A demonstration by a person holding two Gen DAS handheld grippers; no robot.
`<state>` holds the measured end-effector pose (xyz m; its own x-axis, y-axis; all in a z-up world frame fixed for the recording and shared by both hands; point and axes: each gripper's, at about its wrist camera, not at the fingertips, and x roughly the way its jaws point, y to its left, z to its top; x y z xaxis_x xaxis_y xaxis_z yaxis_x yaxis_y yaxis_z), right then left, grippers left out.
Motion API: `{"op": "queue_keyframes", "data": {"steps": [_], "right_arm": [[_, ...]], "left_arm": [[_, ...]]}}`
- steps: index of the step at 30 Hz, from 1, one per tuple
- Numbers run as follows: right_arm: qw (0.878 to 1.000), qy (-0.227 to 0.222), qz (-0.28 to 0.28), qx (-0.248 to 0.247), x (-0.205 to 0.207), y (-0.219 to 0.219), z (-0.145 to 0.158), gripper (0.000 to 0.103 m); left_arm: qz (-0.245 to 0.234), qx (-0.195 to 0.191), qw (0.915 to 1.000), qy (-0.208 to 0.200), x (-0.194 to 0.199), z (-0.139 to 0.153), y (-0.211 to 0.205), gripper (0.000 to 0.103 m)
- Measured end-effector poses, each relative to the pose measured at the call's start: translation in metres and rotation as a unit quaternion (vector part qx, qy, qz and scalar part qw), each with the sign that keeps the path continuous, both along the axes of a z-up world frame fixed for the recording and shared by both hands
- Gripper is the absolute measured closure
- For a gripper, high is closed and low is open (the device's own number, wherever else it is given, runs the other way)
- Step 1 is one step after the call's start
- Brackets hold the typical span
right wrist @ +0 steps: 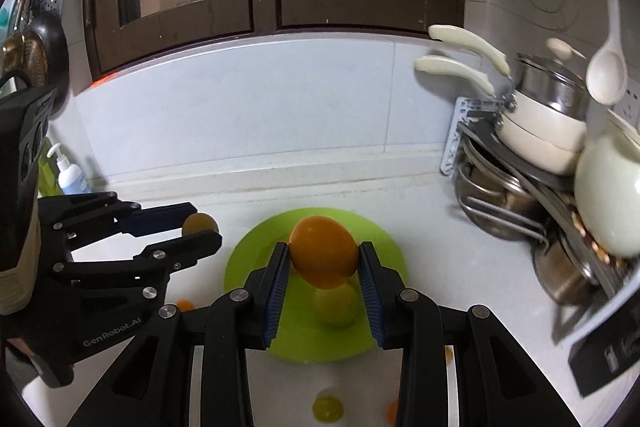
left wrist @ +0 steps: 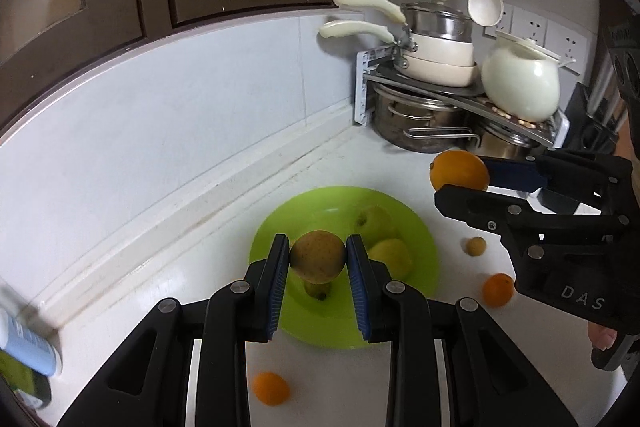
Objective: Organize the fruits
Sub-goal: 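Carry the tan fruit and the orange over the lime-green plate, then lower both held fruits onto the plate and open both tools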
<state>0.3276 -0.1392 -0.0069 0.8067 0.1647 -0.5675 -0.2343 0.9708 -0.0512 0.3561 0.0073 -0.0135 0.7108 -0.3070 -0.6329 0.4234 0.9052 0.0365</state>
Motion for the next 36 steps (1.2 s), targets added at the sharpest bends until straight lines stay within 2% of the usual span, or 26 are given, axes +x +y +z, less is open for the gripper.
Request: {"op": "queue_keyframes", "data": {"steps": [9, 21, 29, 36], "right_arm": [[0.999, 0.034, 0.022, -0.006, 0.052, 0.004, -0.014, 0.068], [0.994, 0.103, 0.031, -0.017, 0.116, 0.003, -0.053, 0.068], [0.99, 0.131, 0.037, -0.019, 0.138, 0.006, -0.071, 0.068], [0.989, 0.142, 0.04, -0.019, 0.142, 0.01, -0.078, 0.068]], "left_arm": [[-0.003, 0.005, 0.9998, 0.019, 0.048, -0.009, 0.0, 0.073], [-0.019, 0.027, 0.9971, 0.069, 0.101, -0.053, -0.007, 0.073], [-0.037, 0.035, 0.994, 0.096, 0.123, -0.077, -0.014, 0.073], [-0.044, 0.038, 0.9932, 0.101, 0.127, -0.081, -0.016, 0.072]]}}
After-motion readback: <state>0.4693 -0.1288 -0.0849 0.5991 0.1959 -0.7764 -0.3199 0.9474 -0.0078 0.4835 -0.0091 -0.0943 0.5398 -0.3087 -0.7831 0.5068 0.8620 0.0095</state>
